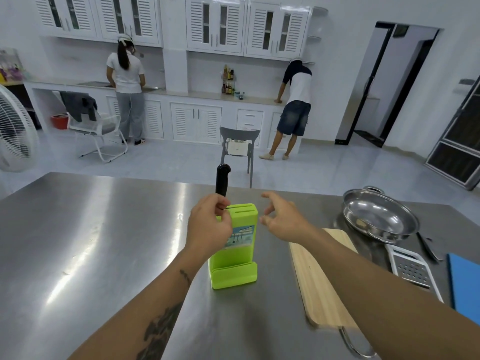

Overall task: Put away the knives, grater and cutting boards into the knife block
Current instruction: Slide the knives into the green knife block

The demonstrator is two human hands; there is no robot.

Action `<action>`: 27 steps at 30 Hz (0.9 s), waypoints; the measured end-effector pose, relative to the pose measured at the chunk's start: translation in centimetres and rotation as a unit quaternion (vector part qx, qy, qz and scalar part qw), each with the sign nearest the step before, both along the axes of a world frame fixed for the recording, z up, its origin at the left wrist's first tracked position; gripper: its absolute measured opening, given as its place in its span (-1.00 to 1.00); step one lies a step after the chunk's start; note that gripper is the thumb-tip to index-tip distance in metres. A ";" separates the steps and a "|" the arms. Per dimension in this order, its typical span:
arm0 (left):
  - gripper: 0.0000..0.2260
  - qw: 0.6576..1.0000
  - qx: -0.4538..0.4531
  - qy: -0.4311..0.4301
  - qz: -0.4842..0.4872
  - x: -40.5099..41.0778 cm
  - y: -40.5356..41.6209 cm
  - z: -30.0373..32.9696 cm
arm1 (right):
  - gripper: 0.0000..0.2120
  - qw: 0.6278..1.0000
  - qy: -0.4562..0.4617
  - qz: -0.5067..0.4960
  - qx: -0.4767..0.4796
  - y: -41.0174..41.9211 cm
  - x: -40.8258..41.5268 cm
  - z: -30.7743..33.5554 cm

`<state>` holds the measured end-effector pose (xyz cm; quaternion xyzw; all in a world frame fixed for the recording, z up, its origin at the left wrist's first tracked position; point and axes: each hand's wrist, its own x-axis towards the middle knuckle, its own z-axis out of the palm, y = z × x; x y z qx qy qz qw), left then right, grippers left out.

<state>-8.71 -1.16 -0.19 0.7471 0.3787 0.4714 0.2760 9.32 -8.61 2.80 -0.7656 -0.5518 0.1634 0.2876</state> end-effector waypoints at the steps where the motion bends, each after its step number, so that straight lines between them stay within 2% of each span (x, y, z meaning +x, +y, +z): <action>1: -0.84 1.000 0.005 0.000 -0.018 0.4 -0.3 0.5 | -0.42 1.000 -0.005 -0.010 -0.003 -0.6 0.5 -0.2; 10: -0.82 0.989 -0.050 0.011 -0.140 7.7 -1.7 1.4 | -0.44 0.996 -0.015 -0.087 0.004 -8.6 5.5 0.4; 17: -0.84 0.971 -0.046 0.060 -0.228 16.0 -6.8 1.2 | -0.43 0.977 -0.023 -0.212 0.011 -17.6 11.4 1.0; 21: -0.84 0.963 -0.011 0.087 -0.254 20.4 -10.1 0.4 | -0.48 0.962 -0.022 -0.271 -0.003 -22.5 14.6 0.1; 24: -0.85 0.948 -0.002 0.132 -0.289 23.7 -12.8 -0.6 | -0.50 0.951 -0.022 -0.308 -0.015 -25.5 17.1 -0.9; 27: -0.74 0.926 0.002 0.217 -0.310 27.1 -15.2 -2.0 | -0.47 0.941 -0.010 -0.336 -0.022 -27.8 19.8 -2.1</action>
